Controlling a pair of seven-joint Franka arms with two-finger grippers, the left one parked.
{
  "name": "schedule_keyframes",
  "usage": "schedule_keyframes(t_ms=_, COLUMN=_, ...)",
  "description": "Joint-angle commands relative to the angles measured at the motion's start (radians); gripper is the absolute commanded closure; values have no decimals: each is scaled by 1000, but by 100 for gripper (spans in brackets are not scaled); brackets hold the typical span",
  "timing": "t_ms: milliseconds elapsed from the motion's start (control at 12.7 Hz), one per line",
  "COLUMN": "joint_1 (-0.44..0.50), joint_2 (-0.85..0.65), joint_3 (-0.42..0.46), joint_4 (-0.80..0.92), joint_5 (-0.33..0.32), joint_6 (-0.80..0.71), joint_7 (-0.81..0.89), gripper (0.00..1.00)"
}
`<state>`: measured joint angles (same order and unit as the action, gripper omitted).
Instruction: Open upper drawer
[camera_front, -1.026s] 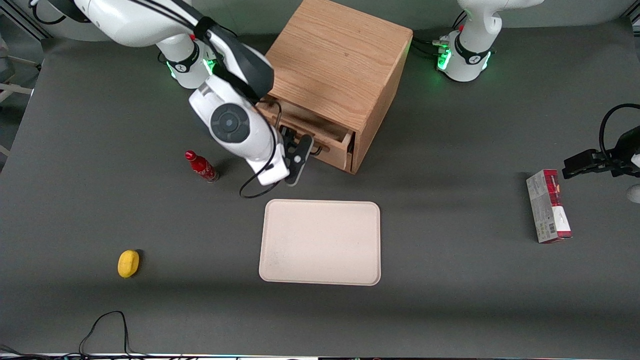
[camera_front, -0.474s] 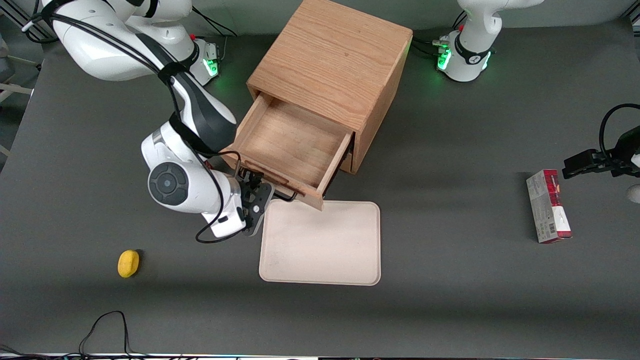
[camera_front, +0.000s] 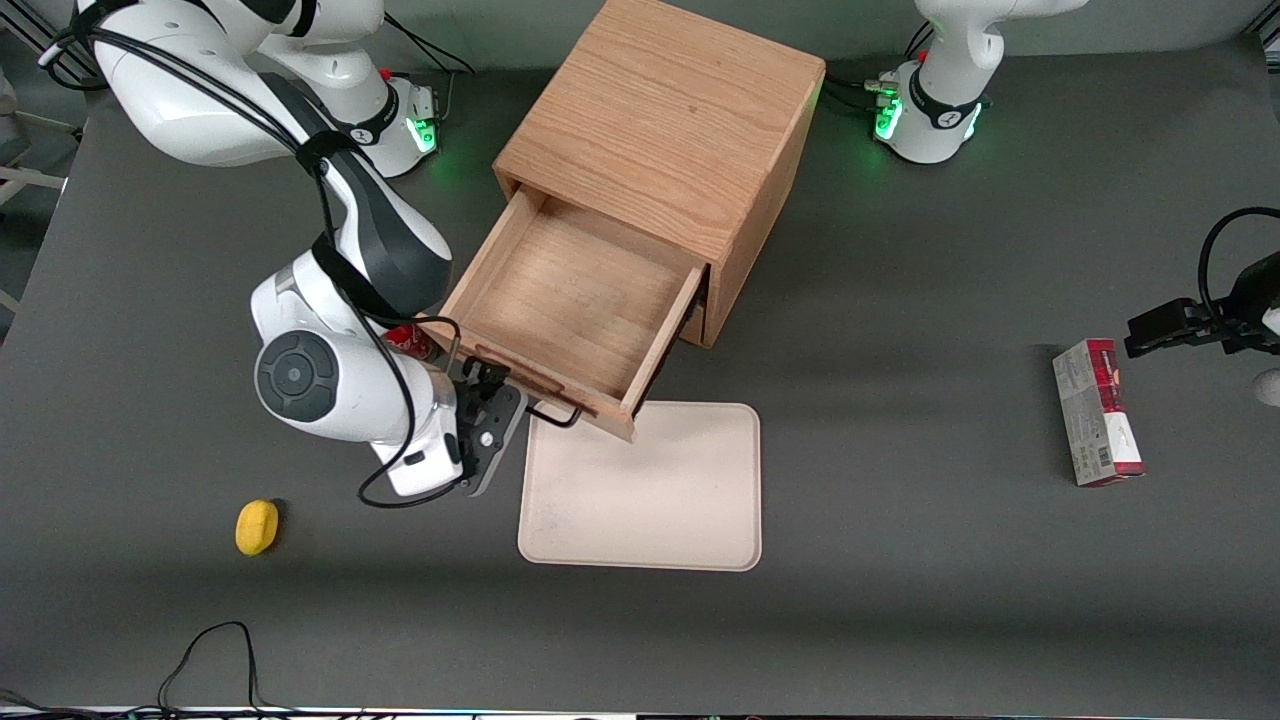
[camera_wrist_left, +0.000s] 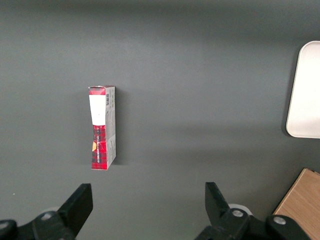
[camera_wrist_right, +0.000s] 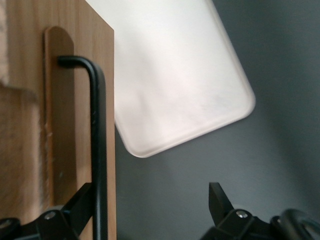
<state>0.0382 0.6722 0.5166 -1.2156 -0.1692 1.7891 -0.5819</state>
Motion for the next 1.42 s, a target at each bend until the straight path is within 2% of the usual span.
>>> schedule_keyframes(t_ms=0, joint_1=9, joint_2=-87, joint_3=-23, joint_4=25, joint_5=-44, joint_6=-34, joint_7=-3, gripper=0)
schedule_keyframes(t_ms=158, joint_1=-20, joint_2=-156, joint_3=-42, joint_4=27, joint_5=-15, joint_6=-57, joint_7=26, gripper=0)
schedule_keyframes(t_ms=237, joint_1=-20, joint_2=-205, joint_3=-100, joint_4=21, joint_5=50, joint_6=-60, joint_7=54, gripper=0)
schedule_keyframes(t_ms=395, joint_1=-17, joint_2=-325, joint_3=-226, joint_4=-56, joint_5=163, joint_6=-181, joint_7=169, gripper=0)
schedule_keyframes(t_ms=553, joint_1=-17, joint_2=-495, joint_3=-317, joint_4=-248, joint_5=178, joint_6=-180, joint_7=297, gripper=0)
schedule_keyframes(t_ms=632, joint_1=-18, joint_2=-608, joint_3=-352, joint_4=-395, joint_5=183, joint_6=-118, joint_7=371, gripper=0)
schedule_keyframes(t_ms=789, joint_1=-21, joint_2=-811, joint_3=-427, joint_4=-638, joint_5=284, joint_6=-54, joint_7=515, gripper=0)
schedule_keyframes(t_ms=1026, joint_1=-43, joint_2=-872, joint_3=-487, joint_4=-656, joint_5=275, joint_6=-123, joint_7=573, gripper=0)
schedule_keyframes(t_ms=1184, joint_1=-41, joint_2=-861, joint_3=-478, joint_4=-644, joint_5=133, joint_6=-123, joint_7=576, gripper=0)
schedule_keyframes(t_ms=1342, joint_1=-41, joint_2=-858, joint_3=-469, joint_4=-636, joint_5=135, joint_6=-128, joint_7=582, gripper=0)
